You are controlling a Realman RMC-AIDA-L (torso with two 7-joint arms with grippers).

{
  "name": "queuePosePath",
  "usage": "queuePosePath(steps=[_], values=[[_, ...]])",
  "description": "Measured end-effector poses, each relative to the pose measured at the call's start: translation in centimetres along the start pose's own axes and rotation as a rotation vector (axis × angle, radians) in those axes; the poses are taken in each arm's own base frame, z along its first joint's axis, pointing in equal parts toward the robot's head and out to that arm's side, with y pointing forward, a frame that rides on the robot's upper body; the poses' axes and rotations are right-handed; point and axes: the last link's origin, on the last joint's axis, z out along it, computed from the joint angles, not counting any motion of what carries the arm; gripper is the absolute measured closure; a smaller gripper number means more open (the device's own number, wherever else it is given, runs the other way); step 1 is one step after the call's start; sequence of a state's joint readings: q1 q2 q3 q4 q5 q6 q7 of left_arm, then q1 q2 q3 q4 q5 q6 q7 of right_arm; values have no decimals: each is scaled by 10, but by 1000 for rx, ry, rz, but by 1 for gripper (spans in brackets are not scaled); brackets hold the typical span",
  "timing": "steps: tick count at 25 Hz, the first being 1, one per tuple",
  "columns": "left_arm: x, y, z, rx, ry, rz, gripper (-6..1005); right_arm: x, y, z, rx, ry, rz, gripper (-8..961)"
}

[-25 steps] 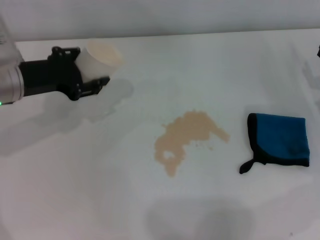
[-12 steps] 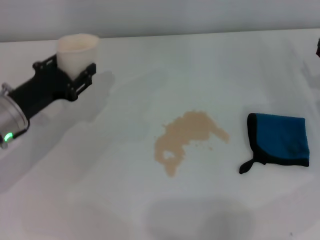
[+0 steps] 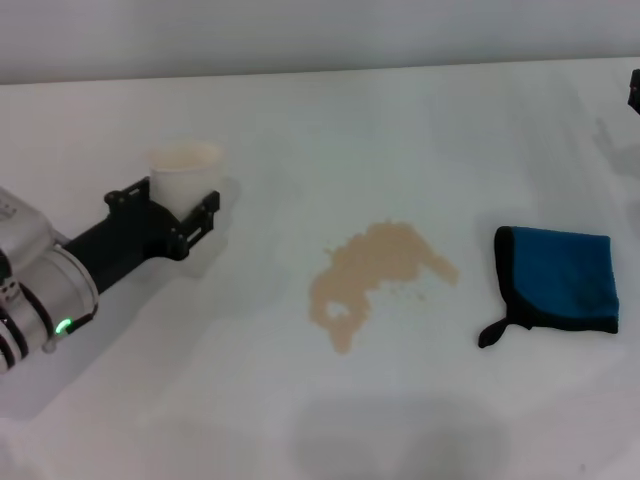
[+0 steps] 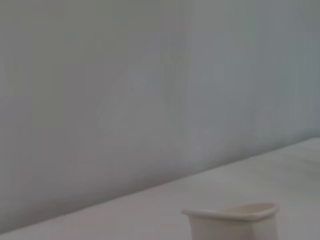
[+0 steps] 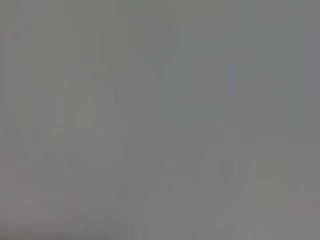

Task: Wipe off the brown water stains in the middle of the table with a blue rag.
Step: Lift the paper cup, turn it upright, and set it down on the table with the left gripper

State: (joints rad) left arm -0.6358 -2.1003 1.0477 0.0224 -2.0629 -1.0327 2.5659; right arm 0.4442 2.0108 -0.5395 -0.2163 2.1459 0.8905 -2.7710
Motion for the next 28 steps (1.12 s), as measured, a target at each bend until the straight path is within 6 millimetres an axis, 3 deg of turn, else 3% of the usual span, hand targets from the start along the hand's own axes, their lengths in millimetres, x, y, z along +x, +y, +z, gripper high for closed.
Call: queuePosePath(steps=[28], values=[[-31, 9, -14, -7, -118, 111, 337, 7, -3, -16, 0, -21, 12, 180]])
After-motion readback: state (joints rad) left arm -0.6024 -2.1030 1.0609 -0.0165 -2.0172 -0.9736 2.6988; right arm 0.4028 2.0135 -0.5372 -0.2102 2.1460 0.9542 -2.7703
